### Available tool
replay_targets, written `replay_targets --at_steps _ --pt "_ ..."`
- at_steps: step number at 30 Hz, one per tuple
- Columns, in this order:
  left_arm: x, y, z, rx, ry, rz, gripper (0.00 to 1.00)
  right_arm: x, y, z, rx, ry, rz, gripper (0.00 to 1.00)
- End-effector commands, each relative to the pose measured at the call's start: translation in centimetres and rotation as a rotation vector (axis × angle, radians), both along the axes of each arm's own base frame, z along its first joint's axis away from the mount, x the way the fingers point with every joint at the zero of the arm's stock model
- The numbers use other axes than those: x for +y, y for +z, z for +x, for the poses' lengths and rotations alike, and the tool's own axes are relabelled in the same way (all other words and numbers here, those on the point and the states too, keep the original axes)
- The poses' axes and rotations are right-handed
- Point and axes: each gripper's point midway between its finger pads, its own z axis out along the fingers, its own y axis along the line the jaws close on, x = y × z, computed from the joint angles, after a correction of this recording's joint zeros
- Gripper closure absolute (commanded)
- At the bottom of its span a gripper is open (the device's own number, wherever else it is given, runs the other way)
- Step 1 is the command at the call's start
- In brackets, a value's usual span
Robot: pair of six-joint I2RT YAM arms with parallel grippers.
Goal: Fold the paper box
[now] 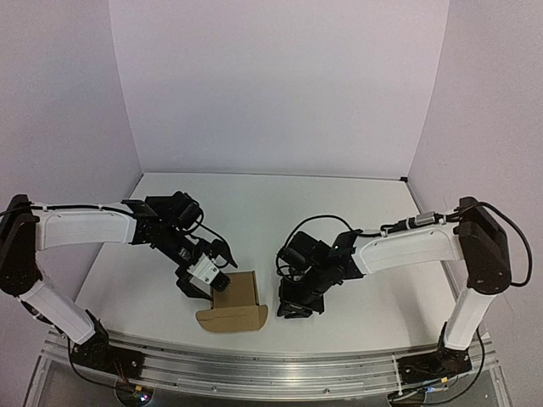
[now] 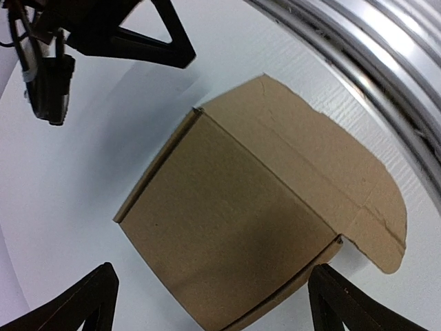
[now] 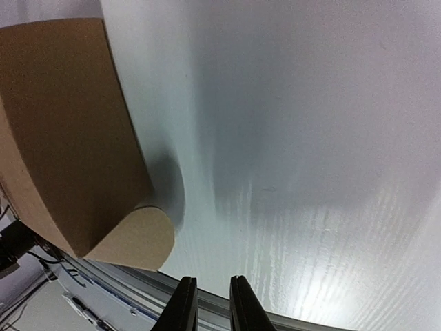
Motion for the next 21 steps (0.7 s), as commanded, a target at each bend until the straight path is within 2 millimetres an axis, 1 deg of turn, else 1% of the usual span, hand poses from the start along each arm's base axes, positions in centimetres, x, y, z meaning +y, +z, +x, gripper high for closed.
replay_targets --at_steps 1,3,6,8,12,14,16,18,21 --pt "1.3 -1.5 0.3 -0.140 -0.160 0.090 0.00 2.9 -0.5 1.0 0.006 -0.077 0.166 0.81" --pt "1.7 -1.7 -0.4 -0.168 -0.229 0.094 0.00 3.6 -0.9 1.4 0.004 -0.087 0.194 0.81" --pt "2.1 -1.8 -0.9 -0.193 -0.275 0.102 0.00 4.0 -1.3 2.1 -0.002 -0.080 0.193 0.82" --pt "2.2 -1.8 -0.8 -0.207 -0.286 0.106 0.00 3.9 -1.5 2.5 -0.002 -0.082 0.190 0.82" --pt "1.9 -3.1 -0.6 -0.213 -0.267 0.122 0.00 3.8 -2.3 2.5 0.008 -0.075 0.178 0.82" --pt "1.6 -4.1 -0.5 -0.171 -0.218 0.135 0.01 4.1 -2.4 2.8 0.009 -0.068 0.182 0.82" --pt "1.3 -4.5 -0.9 -0.113 -0.180 0.152 0.04 4.6 -2.3 3.2 0.011 -0.062 0.193 0.82" --pt "0.8 -4.3 -1.4 -0.065 -0.144 0.151 0.06 5.1 -2.1 3.6 0.012 -0.053 0.207 0.82" --pt "0.7 -3.7 -3.0 0.012 -0.122 0.153 0.09 5.3 -1.9 4.1 0.016 -0.046 0.221 0.82"
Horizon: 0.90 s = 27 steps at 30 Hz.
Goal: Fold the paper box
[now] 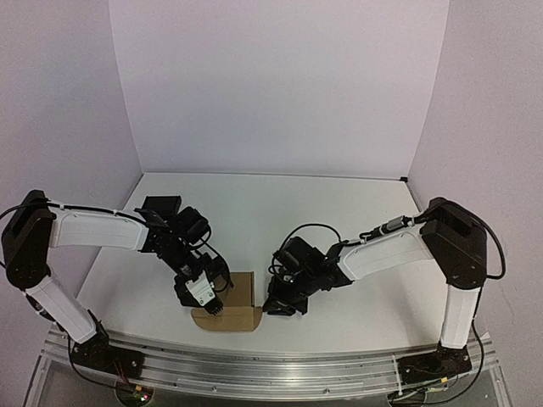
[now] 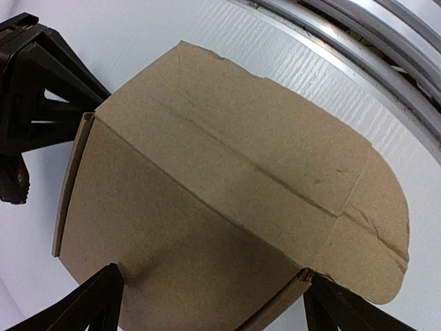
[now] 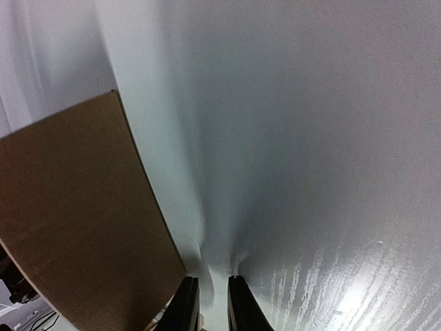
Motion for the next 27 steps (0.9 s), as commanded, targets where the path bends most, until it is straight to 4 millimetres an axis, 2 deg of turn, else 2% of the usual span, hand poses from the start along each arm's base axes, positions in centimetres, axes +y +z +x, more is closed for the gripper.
replay_targets --at_steps 1,5,8,12,15,17,20,23,25,27 --pt "-0.3 1.2 -2.2 0.126 0.070 0.011 0.09 1.3 1.1 1.1 -0.007 0.029 0.058 0.82" --pt "0.5 2.5 -4.2 0.191 0.078 0.023 0.09 1.1 1.6 1.6 -0.017 0.051 0.073 0.81" --pt "1.0 2.4 -3.0 0.127 0.149 0.028 0.08 0.4 2.1 1.6 -0.019 0.079 0.083 0.77" --pt "0.8 2.7 -1.1 0.050 0.215 -0.008 0.08 0.3 2.5 0.4 0.014 0.135 0.109 0.75" --pt "0.4 3.4 -1.5 0.064 0.209 -0.043 0.08 0.5 3.1 -0.7 0.023 0.179 0.127 0.72" --pt "0.6 3.5 -1.7 0.074 0.208 -0.036 0.08 0.3 5.2 -0.9 -0.039 0.211 0.149 0.69" --pt "1.3 3.5 -1.9 0.087 0.224 -0.014 0.08 -1.0 8.4 -0.2 -0.250 0.255 0.117 0.64" --pt "1.7 4.3 -1.3 0.113 0.279 -0.048 0.08 -2.5 11.9 0.0 -0.591 0.386 -0.002 0.53" --pt "1.8 5.3 -0.5 0.149 0.343 -0.085 0.08 -2.4 13.5 -1.6 -0.860 0.587 -0.098 0.39" --pt "2.0 6.2 0.5 0.192 0.418 -0.125 0.08 -1.2 13.7 -4.4 -1.117 0.880 -0.210 0.29"
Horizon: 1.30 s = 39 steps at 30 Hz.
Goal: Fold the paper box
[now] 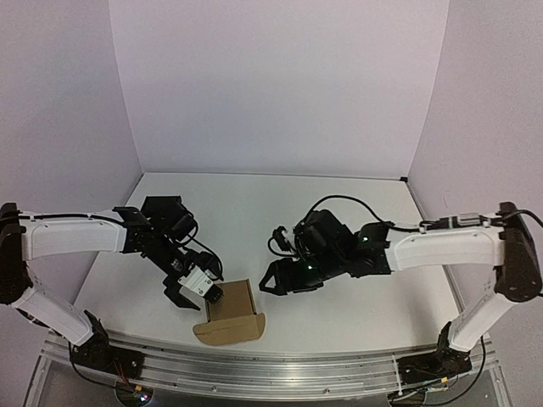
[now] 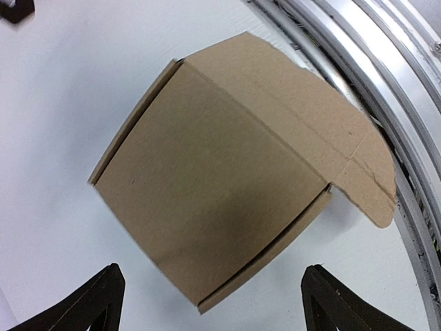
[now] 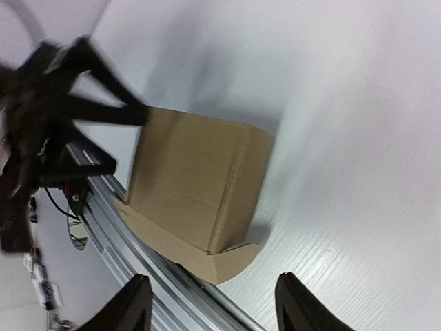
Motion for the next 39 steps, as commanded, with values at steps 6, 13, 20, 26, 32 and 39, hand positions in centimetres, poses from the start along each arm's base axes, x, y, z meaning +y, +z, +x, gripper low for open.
replay_targets --at_steps 6,13,20,26,32,39 --pt "1.7 3.2 3.4 0.118 0.329 -0.180 0.07 2.1 -4.1 -7.1 -1.141 0.918 -0.700 0.10" --pt "3.1 2.1 2.8 0.119 0.410 -0.234 0.07 5.9 -3.4 -5.9 -1.440 0.860 -0.812 0.04" --pt "3.1 0.7 1.9 0.154 0.415 -0.266 0.06 6.9 -7.4 -6.2 -1.451 0.931 -0.850 0.04" --pt "2.9 0.7 2.2 0.144 0.405 -0.271 0.06 8.7 -8.7 -6.6 -1.468 0.998 -0.837 0.04" --pt "2.5 0.8 2.0 0.153 0.376 -0.278 0.06 9.7 -7.7 -5.1 -1.500 0.913 -0.897 0.10" --pt "2.4 0.6 1.8 0.135 0.304 -0.264 0.06 9.2 -2.6 -3.7 -1.525 0.771 -0.867 0.18"
